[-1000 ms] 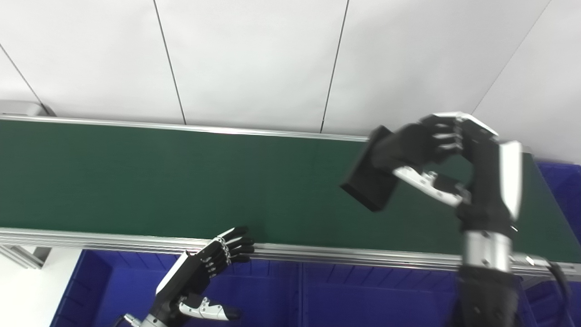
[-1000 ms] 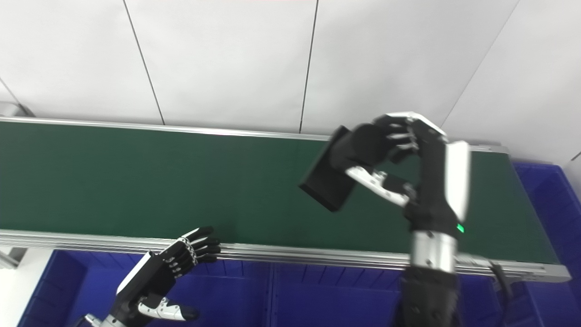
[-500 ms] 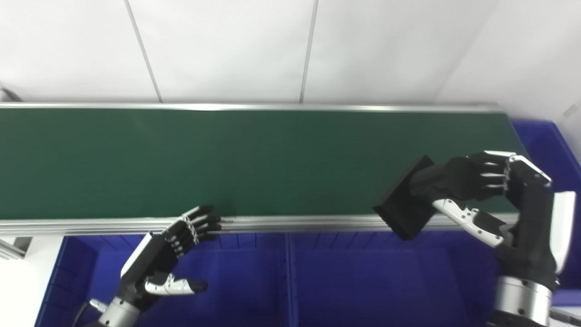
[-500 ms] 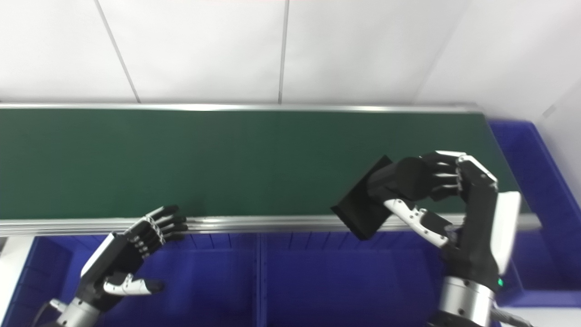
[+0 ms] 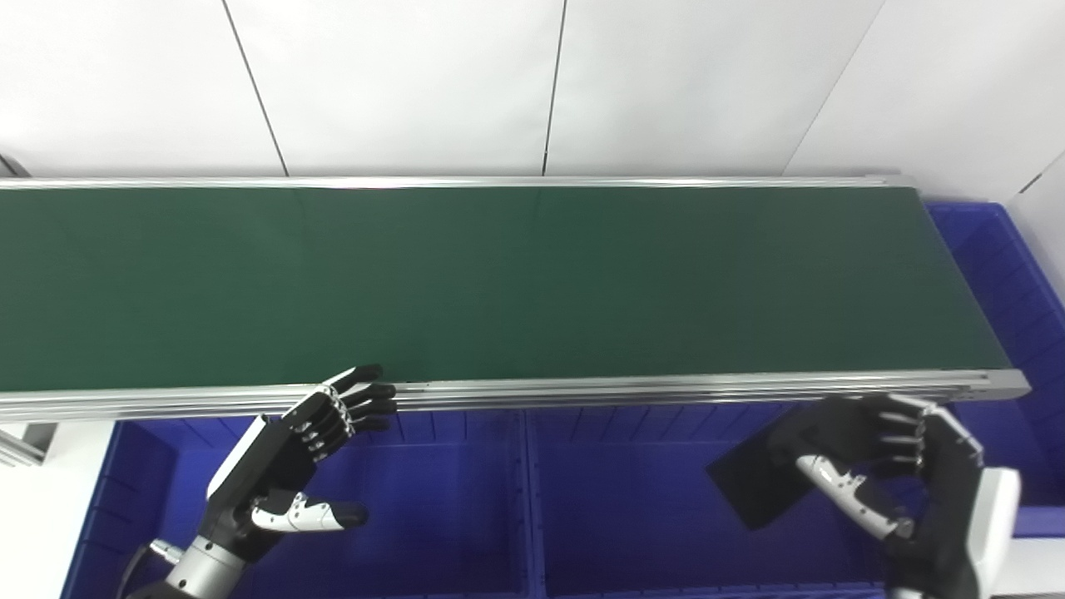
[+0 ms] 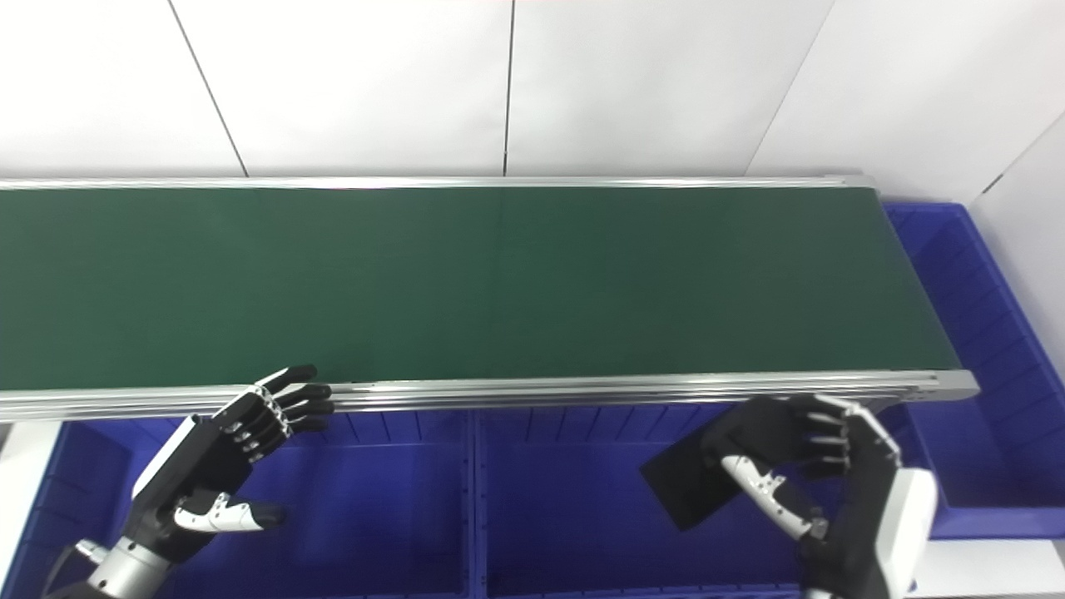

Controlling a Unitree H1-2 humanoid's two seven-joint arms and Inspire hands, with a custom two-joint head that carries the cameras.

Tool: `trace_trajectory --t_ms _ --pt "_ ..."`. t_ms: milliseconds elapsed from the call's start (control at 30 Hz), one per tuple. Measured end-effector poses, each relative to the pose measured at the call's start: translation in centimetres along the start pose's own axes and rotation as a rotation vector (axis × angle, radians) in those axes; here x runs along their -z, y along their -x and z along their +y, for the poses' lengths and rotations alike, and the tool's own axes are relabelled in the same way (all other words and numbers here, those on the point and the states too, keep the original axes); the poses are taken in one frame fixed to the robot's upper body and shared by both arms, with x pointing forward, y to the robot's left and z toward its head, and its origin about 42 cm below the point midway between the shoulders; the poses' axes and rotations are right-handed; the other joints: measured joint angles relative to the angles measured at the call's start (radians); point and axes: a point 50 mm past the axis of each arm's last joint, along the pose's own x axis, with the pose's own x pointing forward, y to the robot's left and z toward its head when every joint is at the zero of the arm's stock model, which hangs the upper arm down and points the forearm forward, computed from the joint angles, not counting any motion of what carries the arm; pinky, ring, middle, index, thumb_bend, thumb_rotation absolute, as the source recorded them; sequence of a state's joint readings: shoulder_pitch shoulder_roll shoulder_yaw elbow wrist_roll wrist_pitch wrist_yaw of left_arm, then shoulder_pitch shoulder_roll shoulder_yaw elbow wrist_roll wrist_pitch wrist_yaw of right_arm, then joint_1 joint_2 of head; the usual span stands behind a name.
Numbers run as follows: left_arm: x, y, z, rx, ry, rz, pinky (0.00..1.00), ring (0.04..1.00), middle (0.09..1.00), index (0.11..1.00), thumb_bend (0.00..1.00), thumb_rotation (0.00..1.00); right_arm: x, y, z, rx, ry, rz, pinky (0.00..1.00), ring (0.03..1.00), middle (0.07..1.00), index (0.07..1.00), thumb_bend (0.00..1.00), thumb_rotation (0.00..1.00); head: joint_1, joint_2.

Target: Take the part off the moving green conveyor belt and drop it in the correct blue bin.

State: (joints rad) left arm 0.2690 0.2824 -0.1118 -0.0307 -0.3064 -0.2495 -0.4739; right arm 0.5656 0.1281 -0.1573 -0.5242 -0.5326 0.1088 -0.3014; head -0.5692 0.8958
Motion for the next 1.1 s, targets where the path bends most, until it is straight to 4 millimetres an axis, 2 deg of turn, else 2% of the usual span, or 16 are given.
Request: trace_trajectory --t_ms 200,500,633,1100 --pt "-0.5 0.1 -0.1 0.002 -0.005 -0.011 0.75 0.784 0.813 0.859 0.96 0.26 2.4 0.3 1.4 -0.02 0.012 0.059 0.34 0.443 0.49 0.528 0.5 0.0 0.006 0.003" --pt "-0.8 0.3 -0.4 0.004 0.004 0.002 0.75 0.786 0.812 0.858 0.96 0.25 4.8 -0.3 3.1 -0.054 0.01 0.117 0.34 0.438 0.483 0.532 0.5 0.0 0.009 0.012" --pt "-0.9 0.4 -0.5 0.005 0.004 -0.001 0.75 0.786 0.813 0.858 0.96 0.25 5.2 -0.8 3.4 -0.058 0.006 0.127 0.34 0.412 0.47 0.529 0.52 0.0 0.014 0.015" --pt "-1.0 0.7 -0.7 0.002 0.008 0.002 0.76 0.789 0.814 0.858 0.96 0.25 7.3 -1.7 4.8 -0.075 0.032 0.166 0.36 0.411 0.477 0.529 0.52 0.0 0.022 0.017"
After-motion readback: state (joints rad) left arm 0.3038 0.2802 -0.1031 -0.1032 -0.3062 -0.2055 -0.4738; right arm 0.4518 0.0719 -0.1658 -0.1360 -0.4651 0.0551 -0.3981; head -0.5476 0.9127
